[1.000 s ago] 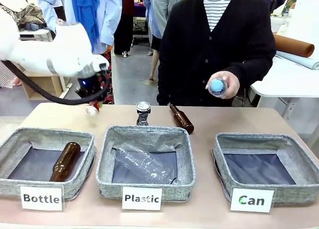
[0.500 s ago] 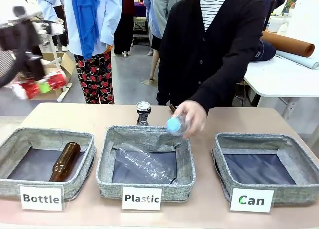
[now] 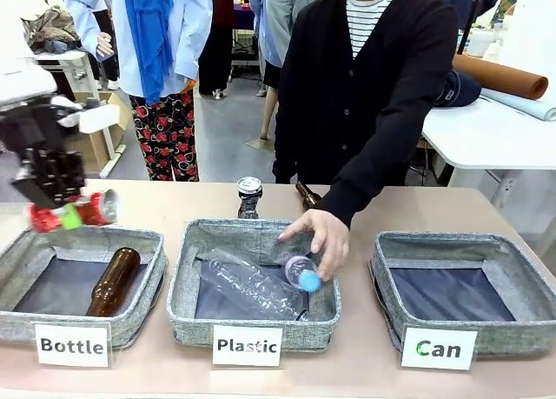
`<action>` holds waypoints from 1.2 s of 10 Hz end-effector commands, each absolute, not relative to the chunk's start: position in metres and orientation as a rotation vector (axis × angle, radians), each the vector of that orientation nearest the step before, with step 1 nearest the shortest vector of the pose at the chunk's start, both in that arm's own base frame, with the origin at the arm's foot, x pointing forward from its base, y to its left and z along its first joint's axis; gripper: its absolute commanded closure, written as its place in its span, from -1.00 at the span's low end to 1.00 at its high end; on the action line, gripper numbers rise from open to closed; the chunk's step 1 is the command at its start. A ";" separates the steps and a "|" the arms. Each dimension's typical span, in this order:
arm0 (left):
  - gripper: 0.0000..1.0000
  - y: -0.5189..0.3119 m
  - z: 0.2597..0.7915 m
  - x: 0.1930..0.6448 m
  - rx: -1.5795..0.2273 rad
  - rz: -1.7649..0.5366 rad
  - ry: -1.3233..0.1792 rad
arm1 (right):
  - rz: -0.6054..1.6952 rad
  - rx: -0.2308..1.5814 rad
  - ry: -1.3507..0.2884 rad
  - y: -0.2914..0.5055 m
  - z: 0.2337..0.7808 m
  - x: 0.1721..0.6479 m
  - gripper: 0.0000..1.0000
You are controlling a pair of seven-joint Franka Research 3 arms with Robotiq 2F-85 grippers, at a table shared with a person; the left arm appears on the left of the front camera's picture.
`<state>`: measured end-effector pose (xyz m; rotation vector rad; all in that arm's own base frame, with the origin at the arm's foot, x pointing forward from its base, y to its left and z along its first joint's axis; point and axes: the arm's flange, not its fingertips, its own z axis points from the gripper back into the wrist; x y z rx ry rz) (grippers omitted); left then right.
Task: Sort the can waste into the basket.
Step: Pick up the can waste from the table and place it in the right Fabric basket.
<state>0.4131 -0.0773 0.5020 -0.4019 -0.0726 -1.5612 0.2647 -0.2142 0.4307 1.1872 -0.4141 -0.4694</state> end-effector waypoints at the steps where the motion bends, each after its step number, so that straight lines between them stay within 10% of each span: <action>1: 1.00 -0.062 0.509 0.403 -0.359 -1.521 -0.022 | -0.450 1.204 -0.444 -0.215 0.431 0.266 -1.00; 4: 1.00 -0.062 0.509 0.403 -0.359 -1.521 -0.022 | -0.450 1.204 -0.444 -0.215 0.431 0.266 -1.00; 5: 0.47 -0.066 0.503 0.412 -0.383 -1.542 -0.046 | -0.469 1.187 -0.414 -0.214 0.431 0.265 -1.00; 7: 0.47 -0.155 0.505 0.445 -0.420 -1.599 -0.532 | -0.361 0.971 -0.367 -0.208 0.448 0.228 -1.00; 12: 0.47 -0.436 0.541 0.461 -0.454 -1.738 -0.886 | -0.128 0.717 -0.397 -0.282 0.483 0.114 -1.00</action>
